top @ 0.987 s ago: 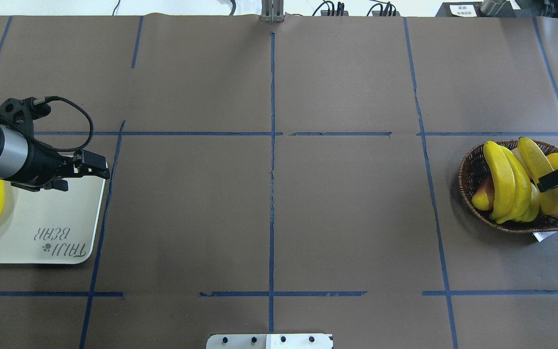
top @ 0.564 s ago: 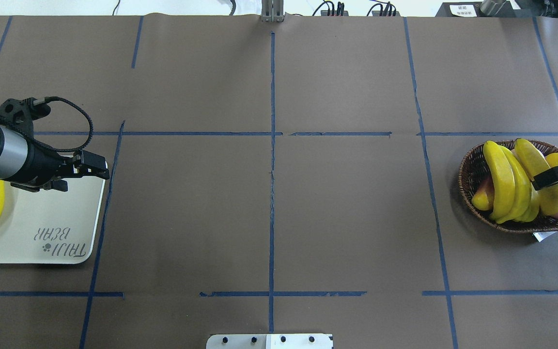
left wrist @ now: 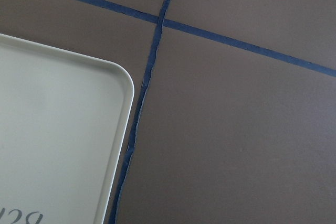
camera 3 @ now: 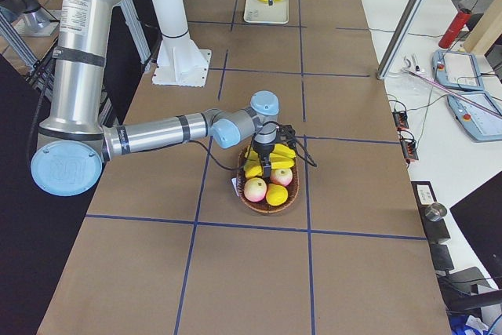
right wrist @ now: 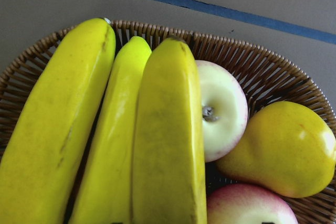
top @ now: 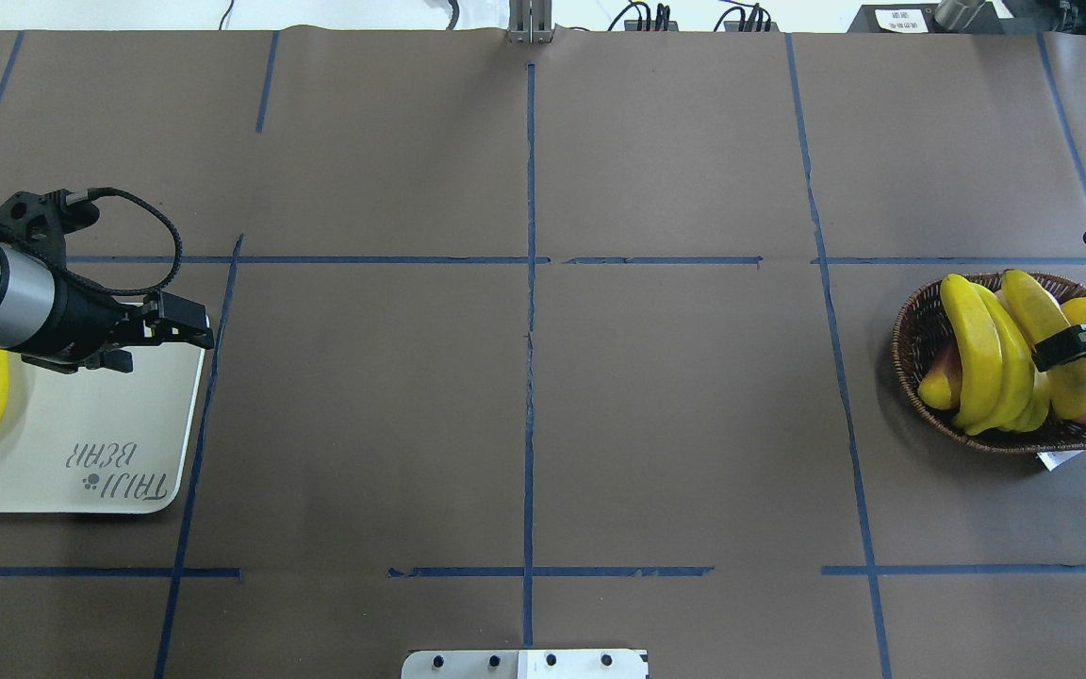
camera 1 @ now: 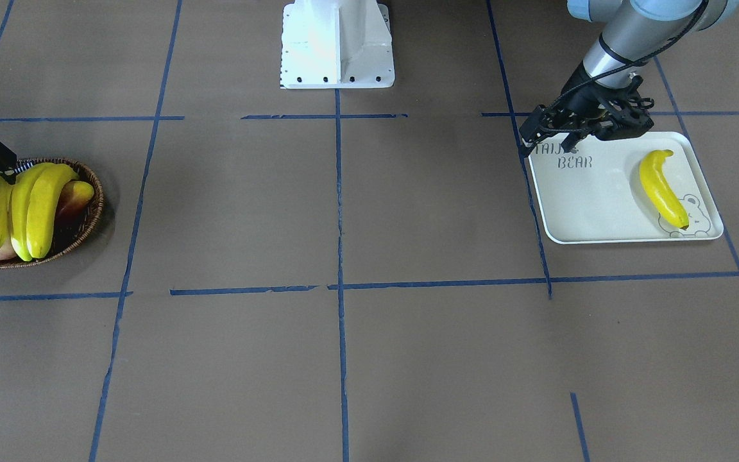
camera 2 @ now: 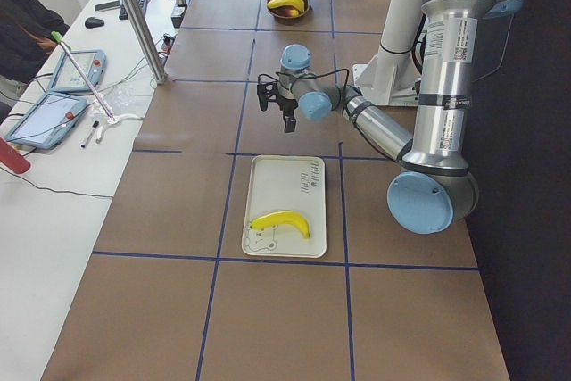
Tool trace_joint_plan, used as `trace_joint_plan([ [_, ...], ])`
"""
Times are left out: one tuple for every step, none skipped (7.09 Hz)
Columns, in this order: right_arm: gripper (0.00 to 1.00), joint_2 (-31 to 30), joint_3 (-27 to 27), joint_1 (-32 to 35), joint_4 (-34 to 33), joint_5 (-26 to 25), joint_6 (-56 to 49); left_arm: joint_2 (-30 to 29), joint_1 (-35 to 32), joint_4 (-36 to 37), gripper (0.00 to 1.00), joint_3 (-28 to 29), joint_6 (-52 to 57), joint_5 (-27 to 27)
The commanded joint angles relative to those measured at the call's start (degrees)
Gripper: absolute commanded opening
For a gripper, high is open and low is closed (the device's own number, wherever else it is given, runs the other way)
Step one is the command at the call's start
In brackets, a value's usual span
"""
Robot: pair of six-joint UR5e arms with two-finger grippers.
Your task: Transfer all bananas from basket to plate
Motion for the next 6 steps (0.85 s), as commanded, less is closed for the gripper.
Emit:
trace_joint_plan([
  [0.9,0.04,-0.04,-0.63,-0.84,-0.1,0.0,-0.02,0.06,0.0,1.0,-0.08,0.0,0.0],
  [0.9,0.04,0.05,-0.72,-0.84,-0.01,0.0,-0.02,0.06,0.0,1.0,0.0,0.0,0.0],
  [0.86,0.04,0.05,-0.63,-0.84,0.08,-0.09,-0.02,0.06,0.0,1.0,-0.08,0.0,0.0],
  [0.82,0.04,-0.04,-0.63,-0.92,0.16,-0.09,-0.02,0.06,0.0,1.0,0.0,0.09,0.0],
  [0.77,-0.05,-0.04,-0.72,-0.92,0.16,-0.09,-0.02,0.06,0.0,1.0,0.0,0.0,0.0],
  [0.66,-0.05,-0.04,-0.72,-0.92,0.25,-0.09,-0.11,0.06,0.0,1.0,0.0,0.0,0.0],
])
